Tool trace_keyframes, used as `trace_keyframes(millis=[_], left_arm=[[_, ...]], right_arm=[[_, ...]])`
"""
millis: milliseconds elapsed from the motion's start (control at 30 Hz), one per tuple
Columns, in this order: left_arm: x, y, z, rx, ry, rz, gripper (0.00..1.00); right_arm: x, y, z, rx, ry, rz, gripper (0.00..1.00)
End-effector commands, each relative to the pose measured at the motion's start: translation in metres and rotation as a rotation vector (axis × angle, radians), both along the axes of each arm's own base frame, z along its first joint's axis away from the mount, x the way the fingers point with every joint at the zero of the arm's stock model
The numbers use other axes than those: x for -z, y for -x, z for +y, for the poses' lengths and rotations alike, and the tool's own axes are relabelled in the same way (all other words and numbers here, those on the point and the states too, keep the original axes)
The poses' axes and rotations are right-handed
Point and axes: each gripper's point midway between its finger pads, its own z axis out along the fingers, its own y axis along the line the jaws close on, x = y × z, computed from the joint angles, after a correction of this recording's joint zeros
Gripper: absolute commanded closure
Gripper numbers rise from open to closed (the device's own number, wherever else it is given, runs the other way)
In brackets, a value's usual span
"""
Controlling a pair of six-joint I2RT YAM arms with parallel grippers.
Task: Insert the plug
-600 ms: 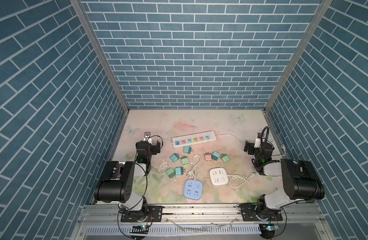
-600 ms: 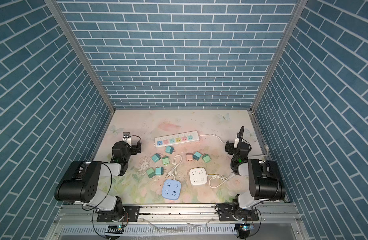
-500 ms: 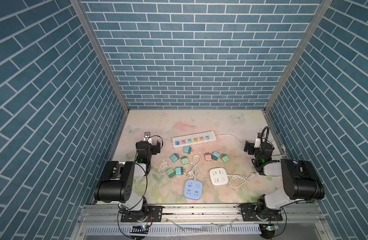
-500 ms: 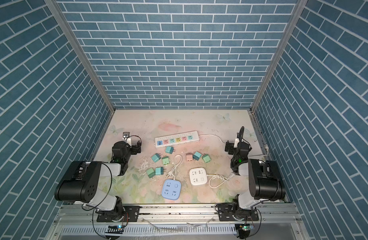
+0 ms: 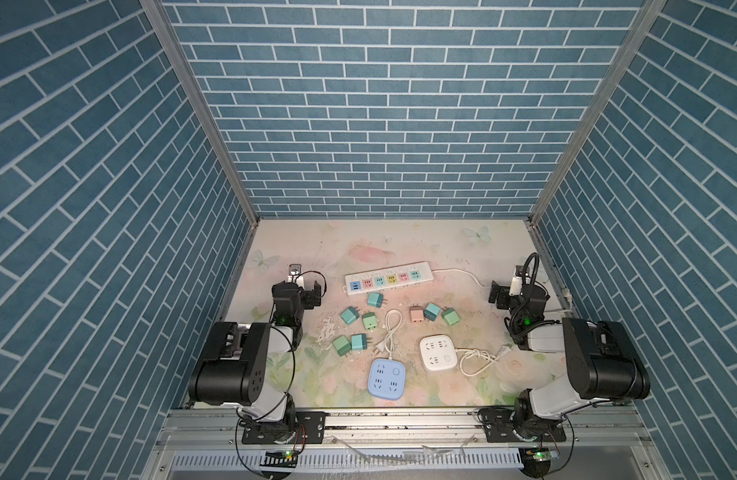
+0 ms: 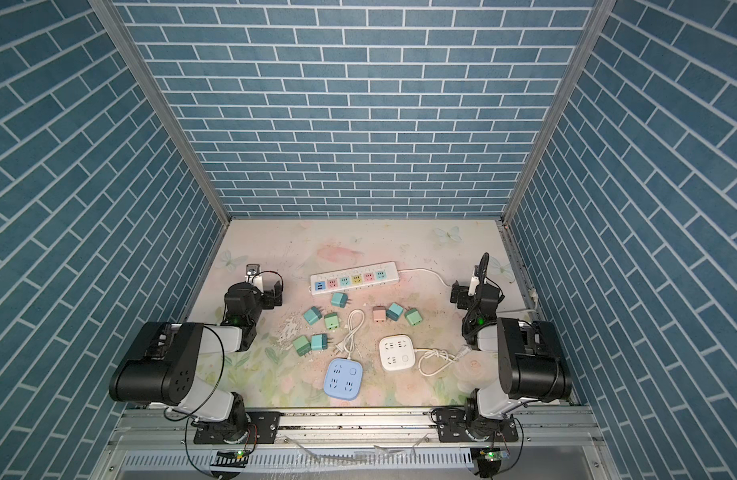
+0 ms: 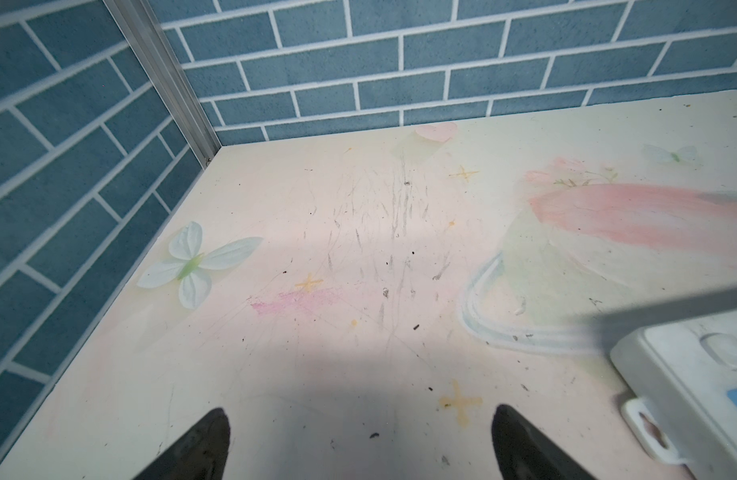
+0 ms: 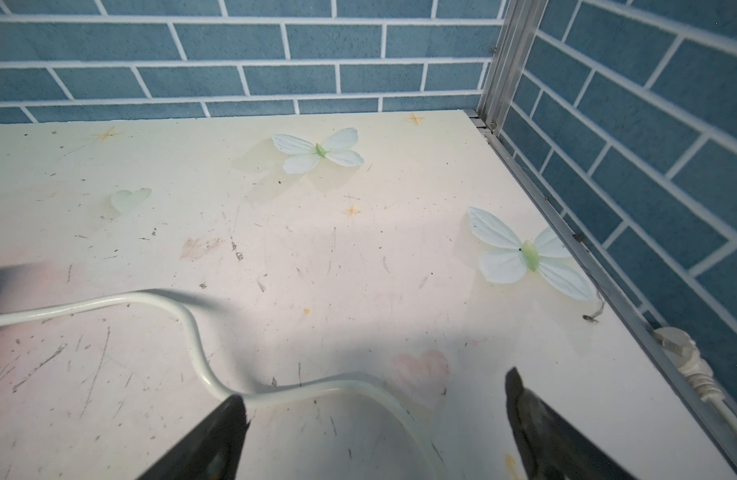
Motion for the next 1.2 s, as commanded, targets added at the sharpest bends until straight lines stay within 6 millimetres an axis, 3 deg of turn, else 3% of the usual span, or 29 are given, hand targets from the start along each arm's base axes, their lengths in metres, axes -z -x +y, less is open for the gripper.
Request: trace_keyframes(millis=[0, 733, 800, 933, 1000, 1067, 1167], left_arm=[[-0.009, -0.004, -0.002, 0.010, -0.007, -0.027, 0.00], [-0.009, -0.004, -0.002, 0.009, -0.007, -0.029, 0.00], [-0.009, -0.004, -0.002, 0.007, -0.005, -0.027, 0.00], [-0.025, -0.001, 0.025, -0.163, -0.016, 0.007, 0.00], [-0.041, 0.006, 0.042, -0.288, -0.006, 0.063, 0.00], [-0.059, 0.013, 0.046, -0.317, 0.003, 0.071, 0.01], [-0.085, 0.028, 0.053, -0.385, 0.080, -0.038, 0.00]], right_arm=[[-0.006, -0.005, 0.000, -0.005, -0.006, -0.016, 0.01], [-0.007, -0.004, -0.004, 0.018, -0.002, -0.019, 0.01], [-0.016, -0.001, -0.011, 0.067, -0.008, -0.042, 0.01], [-0.041, 0.013, -0.034, 0.214, -0.008, -0.069, 0.01], [-0.056, 0.018, -0.036, 0.223, -0.007, -0.098, 0.01], [-0.071, 0.024, -0.039, 0.254, -0.036, -0.153, 0.01], [-0.091, 0.041, -0.050, 0.352, -0.144, -0.261, 0.01]])
